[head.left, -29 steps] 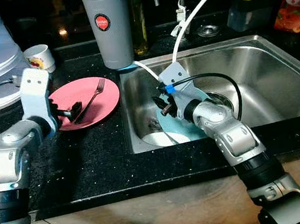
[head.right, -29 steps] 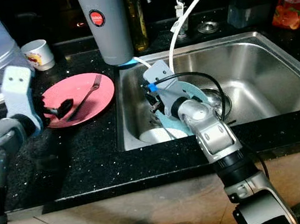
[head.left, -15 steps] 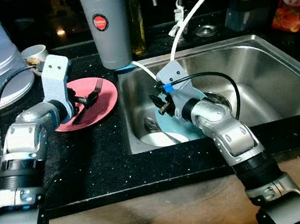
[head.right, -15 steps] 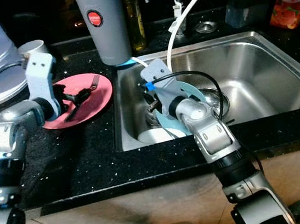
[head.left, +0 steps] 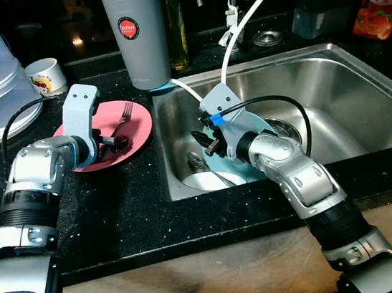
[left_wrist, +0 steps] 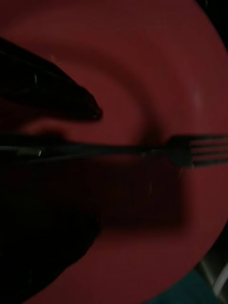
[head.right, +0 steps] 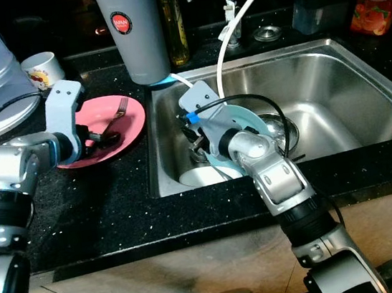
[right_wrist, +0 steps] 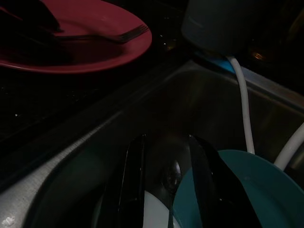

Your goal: Kitchen organization

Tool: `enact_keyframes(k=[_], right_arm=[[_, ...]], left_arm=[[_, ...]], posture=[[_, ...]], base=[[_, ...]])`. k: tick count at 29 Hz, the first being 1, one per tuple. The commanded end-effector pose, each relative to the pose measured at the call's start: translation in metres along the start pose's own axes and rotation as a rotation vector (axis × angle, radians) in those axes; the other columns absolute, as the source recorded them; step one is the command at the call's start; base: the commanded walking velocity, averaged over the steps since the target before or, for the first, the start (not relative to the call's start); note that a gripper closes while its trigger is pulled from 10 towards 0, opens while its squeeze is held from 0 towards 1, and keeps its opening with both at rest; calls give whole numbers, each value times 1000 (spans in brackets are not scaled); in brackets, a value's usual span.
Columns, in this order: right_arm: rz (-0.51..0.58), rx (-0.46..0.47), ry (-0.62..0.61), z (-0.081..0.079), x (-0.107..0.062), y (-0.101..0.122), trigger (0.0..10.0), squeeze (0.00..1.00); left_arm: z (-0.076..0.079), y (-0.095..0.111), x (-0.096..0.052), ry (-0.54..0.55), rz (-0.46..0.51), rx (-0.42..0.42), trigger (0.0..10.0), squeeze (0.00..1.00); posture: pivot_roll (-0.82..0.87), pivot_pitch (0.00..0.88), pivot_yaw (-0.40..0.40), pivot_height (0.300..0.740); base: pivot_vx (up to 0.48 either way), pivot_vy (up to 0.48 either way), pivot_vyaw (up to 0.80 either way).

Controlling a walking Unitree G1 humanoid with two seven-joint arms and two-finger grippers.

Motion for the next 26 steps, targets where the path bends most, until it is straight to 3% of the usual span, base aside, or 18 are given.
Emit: enact_keyframes(k=[1,21,23,24,26], right_arm=[[1,-5,11,-4,0,2,10000,0],[13,14,-12,2,-1,7,10000,0],[35,35,-21,4,-1,12,10000,0],[63,65,-35,6,-1,18,10000,0],[88,96,-49,8,-2,23,10000,0]], left_arm=[[1,-20,2,-16,-93,-8,0,0],[-2,-18,-5,-29,-64,-20,0,0],[2,-5,-7,-39,30,-11,0,0],[6,9,-11,-51,121,7,0,0],[11,17,-14,-63,170,17,0,0]], posture=[[14,42,62,740],[15,35,63,740],[15,34,63,740],[16,34,62,740],[16,33,63,740]], base=[[0,0,0],[0,0,0],[0,0,0],[0,0,0],[0,0,0]])
Point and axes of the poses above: a point about 5 cm out from each wrist's last joint towards the gripper, its own x axis pointing out of the wrist towards the gripper, its own y axis along the axis of the wrist's last joint, z = x × y, the point moved 4 cm from there along x, pointing out of the wrist towards the gripper, and after that the axes turned 7 degrees about x, right-handed, at the moved point
